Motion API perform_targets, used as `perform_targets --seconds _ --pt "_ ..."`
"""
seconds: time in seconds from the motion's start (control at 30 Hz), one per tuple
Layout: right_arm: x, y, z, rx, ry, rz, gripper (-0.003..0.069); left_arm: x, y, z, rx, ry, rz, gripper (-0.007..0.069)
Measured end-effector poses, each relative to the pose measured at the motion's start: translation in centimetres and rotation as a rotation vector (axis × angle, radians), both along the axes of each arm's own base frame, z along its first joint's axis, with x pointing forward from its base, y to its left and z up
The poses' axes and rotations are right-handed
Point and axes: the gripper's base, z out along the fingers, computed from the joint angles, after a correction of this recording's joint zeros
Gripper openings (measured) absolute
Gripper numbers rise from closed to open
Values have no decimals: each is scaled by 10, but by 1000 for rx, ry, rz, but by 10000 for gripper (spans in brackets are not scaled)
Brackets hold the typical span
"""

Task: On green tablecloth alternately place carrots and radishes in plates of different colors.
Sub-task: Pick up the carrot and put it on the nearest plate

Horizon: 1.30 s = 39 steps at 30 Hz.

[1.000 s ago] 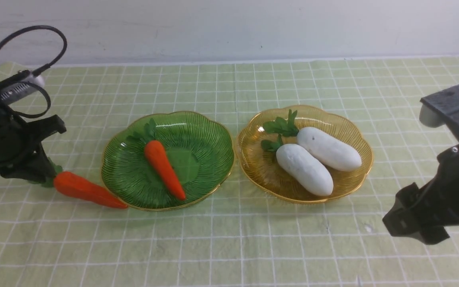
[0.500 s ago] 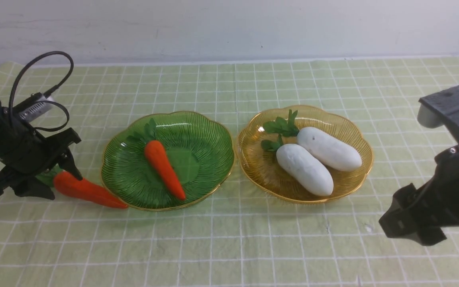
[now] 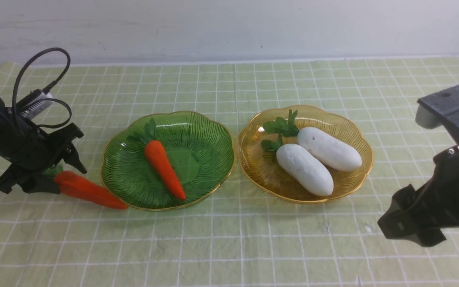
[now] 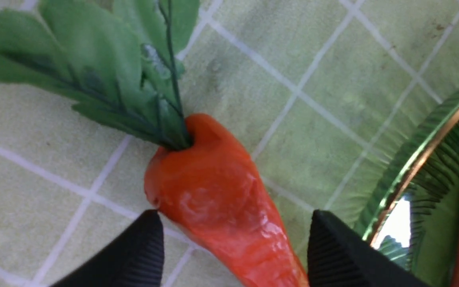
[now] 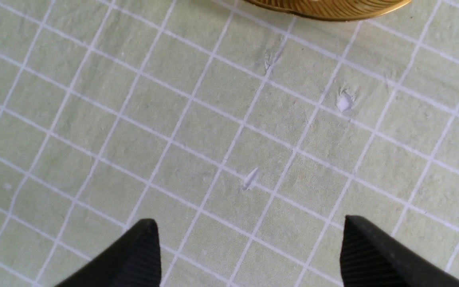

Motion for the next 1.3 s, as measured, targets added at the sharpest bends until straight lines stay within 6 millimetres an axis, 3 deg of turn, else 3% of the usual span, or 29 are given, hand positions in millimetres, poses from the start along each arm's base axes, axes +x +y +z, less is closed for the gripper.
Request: perform_targets --seconds 0.37,0.43,0.5,0.73,0.77,0.87,0.9,1.03,1.2,1.3 --pt "0 0 0 -1 -2 4 548 4 2 -20 -1 35 9 431" --pt "0 0 0 1 -6 3 548 4 2 -20 5 34 -2 375" --pt "1 0 1 4 -14 2 548 4 2 -19 17 32 -32 367" --pt "2 1 1 7 -21 2 548 8 7 23 61 -6 -188 367" --pt "2 1 1 7 -21 2 548 10 7 42 68 -36 -232 367" --pt "2 1 1 7 -22 1 548 10 2 63 51 -64 -294 367" --pt "2 1 1 8 -22 1 548 12 -5 73 33 -90 -325 367" --pt "2 1 1 9 -25 1 548 20 -41 76 35 -150 -432 367" --pt "2 1 1 9 -26 1 545 28 -91 70 132 -194 -574 367" --pt "2 1 1 7 -29 1 517 29 -108 62 230 -186 -665 379"
